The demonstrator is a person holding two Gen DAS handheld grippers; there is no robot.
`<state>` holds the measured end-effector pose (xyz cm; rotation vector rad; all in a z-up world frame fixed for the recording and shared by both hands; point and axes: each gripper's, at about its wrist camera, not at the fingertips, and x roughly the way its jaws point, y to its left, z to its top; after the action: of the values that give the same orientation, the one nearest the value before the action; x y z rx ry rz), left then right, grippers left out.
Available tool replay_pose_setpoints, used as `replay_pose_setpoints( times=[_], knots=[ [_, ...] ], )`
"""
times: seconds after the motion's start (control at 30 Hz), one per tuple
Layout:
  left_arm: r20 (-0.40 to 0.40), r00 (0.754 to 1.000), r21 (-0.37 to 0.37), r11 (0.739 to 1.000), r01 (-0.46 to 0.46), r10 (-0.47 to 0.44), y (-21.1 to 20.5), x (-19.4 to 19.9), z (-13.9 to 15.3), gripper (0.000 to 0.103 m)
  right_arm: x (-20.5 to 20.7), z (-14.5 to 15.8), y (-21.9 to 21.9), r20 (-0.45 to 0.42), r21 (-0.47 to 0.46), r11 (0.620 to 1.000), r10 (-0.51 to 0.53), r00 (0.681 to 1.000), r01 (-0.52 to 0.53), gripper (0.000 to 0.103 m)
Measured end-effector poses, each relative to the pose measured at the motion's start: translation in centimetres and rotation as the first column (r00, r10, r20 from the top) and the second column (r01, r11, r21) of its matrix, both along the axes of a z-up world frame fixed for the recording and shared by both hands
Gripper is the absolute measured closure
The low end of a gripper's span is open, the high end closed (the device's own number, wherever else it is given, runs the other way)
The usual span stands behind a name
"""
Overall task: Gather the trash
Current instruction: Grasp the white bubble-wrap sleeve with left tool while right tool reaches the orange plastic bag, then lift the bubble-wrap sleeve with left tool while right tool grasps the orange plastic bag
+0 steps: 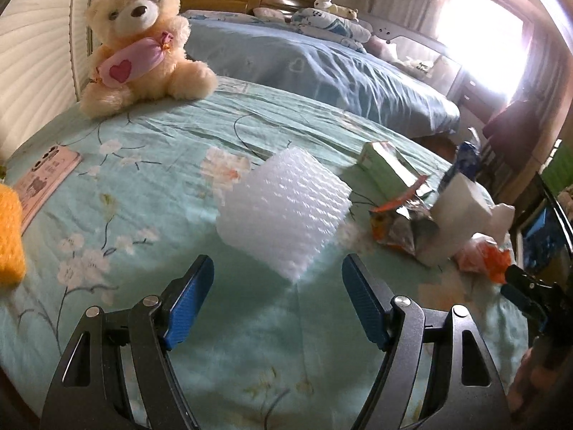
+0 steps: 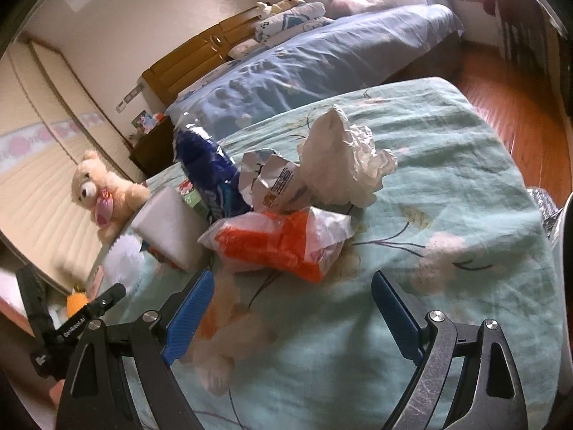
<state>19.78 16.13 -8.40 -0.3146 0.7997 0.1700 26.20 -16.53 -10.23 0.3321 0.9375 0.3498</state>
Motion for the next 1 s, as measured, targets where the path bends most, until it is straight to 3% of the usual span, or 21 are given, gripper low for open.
replay_pose_setpoints(
  times=[0.07,0.13,0.23,0.27,0.3,0.33,0.37,0.4,0.57,0.6,0.63,0.93,1.0],
  knots=[
    [-0.006,1.000,0.005,1.000,-0.001,0.001,0.0,0.4,-0.2,0.028,0.4,-0.2,0.1,-0.008,0.008,1.000,-0.005,1.000,0.005,0.012],
    [-0.009,1.000,0.005,1.000,0.002,-0.002,0.0,0.4,-0.3,0.037,0.6,-0.4,0.2,-0.012,0.010,1.000,-0.008,1.000,0.008,0.012],
    [-0.031,0.999,-0.005,1.000,0.030,-0.030,-0.2,0.6,-0.7,0.071,0.8,-0.4,0.3,-0.002,0.001,1.000,-0.012,1.000,0.012,0.019],
    [-0.035,0.999,-0.009,0.999,0.039,-0.040,-0.3,0.7,-0.8,0.085,0.8,-0.4,0.3,0.001,-0.006,1.000,-0.012,1.000,0.012,0.033],
    [-0.035,0.998,-0.012,0.999,0.049,-0.050,-0.4,0.6,-0.9,0.087,0.8,-0.5,0.3,-0.006,-0.006,1.000,-0.009,1.000,0.009,0.052],
    [-0.030,0.998,-0.005,0.999,0.054,-0.054,-0.5,0.5,-0.8,0.087,0.9,-0.7,0.2,-0.017,0.000,1.000,-0.006,1.000,0.006,0.059],
    [-0.022,0.998,0.006,0.998,0.057,-0.057,-0.7,0.3,-0.6,0.088,0.9,-0.8,0.2,-0.025,0.001,1.000,-0.006,1.000,0.006,0.079],
    [-0.015,0.998,0.017,0.998,0.061,-0.061,-0.9,0.1,-0.4,0.089,0.8,-0.9,0.2,-0.032,-0.006,1.000,-0.005,0.999,0.005,0.090],
    [-0.006,0.997,0.024,0.997,0.077,-0.077,-1.5,-1.5,-0.2,0.091,-0.5,-0.7,-0.1,-0.011,-0.021,1.000,0.012,1.000,-0.013,0.093],
    [-0.006,0.997,0.023,0.997,0.078,-0.078,-1.5,-1.7,-0.2,0.091,-0.8,-0.6,-0.2,-0.007,-0.023,1.000,0.017,1.000,-0.017,0.103],
    [-0.006,0.997,0.022,0.997,0.080,-0.080,-1.7,-2.1,-0.2,0.091,-1.2,-0.4,-0.2,0.000,-0.030,0.999,0.020,1.000,-0.020,0.103],
    [0.004,0.994,-0.003,0.994,0.113,-0.113,-3.2,-5.3,0.1,0.092,-3.0,0.9,-0.5,0.031,-0.033,0.998,0.059,0.998,-0.058,0.102],
    [0.007,0.992,-0.008,0.992,0.124,-0.124,-3.7,-5.7,0.2,0.092,-3.0,0.9,-0.4,0.016,-0.006,0.998,0.060,0.998,-0.060,0.090]
  ],
)
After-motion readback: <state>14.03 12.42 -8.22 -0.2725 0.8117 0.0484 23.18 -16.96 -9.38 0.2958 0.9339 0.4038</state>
